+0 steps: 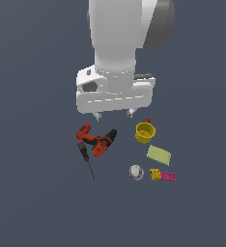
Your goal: Pick up a designated object from a clutter of objects.
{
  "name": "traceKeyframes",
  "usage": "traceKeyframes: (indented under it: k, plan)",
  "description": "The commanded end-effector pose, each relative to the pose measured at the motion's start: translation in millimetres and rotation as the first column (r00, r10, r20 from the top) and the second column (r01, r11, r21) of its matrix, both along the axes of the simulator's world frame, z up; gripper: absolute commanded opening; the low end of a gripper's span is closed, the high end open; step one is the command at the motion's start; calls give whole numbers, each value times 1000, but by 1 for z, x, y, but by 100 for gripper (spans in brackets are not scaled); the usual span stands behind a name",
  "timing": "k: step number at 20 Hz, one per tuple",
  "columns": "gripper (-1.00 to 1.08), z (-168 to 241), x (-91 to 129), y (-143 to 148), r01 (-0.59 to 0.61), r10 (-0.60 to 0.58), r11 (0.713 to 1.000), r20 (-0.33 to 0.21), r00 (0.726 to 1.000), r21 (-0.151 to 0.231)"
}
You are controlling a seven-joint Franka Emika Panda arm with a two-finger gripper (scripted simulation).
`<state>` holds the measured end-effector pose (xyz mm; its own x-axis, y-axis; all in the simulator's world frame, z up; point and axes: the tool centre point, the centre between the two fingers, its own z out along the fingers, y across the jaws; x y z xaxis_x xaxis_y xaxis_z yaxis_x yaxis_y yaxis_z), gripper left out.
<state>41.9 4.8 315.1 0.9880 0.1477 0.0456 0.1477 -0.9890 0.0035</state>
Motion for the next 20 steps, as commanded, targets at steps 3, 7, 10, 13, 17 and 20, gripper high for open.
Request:
traceKeyframes:
  k: [3,7,10,13,17,20]
  plan:
    - [100,-27,18,11,-129,129,992,-9,992,-14]
    - [100,-57,35,24,-261,261,965,-19,965,-24]
    - [100,-80,46,34,-357,357,934,-27,934,-27]
    - [100,-104,56,45,-450,449,893,-34,893,-28]
    - [100,-138,68,60,-566,565,824,-41,824,-25]
    - [100,-162,74,71,-641,640,767,-45,767,-21]
